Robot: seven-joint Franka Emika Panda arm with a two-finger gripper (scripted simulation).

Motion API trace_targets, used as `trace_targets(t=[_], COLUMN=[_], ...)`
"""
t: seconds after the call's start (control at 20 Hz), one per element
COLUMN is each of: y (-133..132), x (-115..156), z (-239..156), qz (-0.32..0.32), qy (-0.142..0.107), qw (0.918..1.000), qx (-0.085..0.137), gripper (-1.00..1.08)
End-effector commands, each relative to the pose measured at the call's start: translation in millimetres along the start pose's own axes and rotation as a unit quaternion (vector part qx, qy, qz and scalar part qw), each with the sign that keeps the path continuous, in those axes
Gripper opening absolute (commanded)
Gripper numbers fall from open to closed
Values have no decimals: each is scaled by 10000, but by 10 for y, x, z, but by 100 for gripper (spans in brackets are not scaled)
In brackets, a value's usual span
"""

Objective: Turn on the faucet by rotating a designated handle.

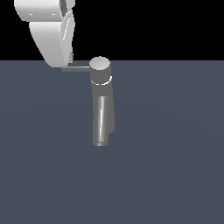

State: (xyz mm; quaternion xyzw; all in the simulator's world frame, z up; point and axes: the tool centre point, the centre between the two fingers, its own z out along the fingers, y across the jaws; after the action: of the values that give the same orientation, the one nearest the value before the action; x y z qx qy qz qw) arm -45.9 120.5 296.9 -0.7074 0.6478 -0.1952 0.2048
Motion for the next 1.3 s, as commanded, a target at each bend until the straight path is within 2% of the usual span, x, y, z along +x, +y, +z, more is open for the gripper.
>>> trace_targets(t=[0.0, 1.05, 1.25], y=[-31, -93, 25], x=[10, 51, 34], z=[38, 120, 123], qz=[114, 347, 347], qy=[39, 146, 146], qw=[9999, 9992, 9992], qx=[36, 98, 98], gripper=[-100, -100, -100])
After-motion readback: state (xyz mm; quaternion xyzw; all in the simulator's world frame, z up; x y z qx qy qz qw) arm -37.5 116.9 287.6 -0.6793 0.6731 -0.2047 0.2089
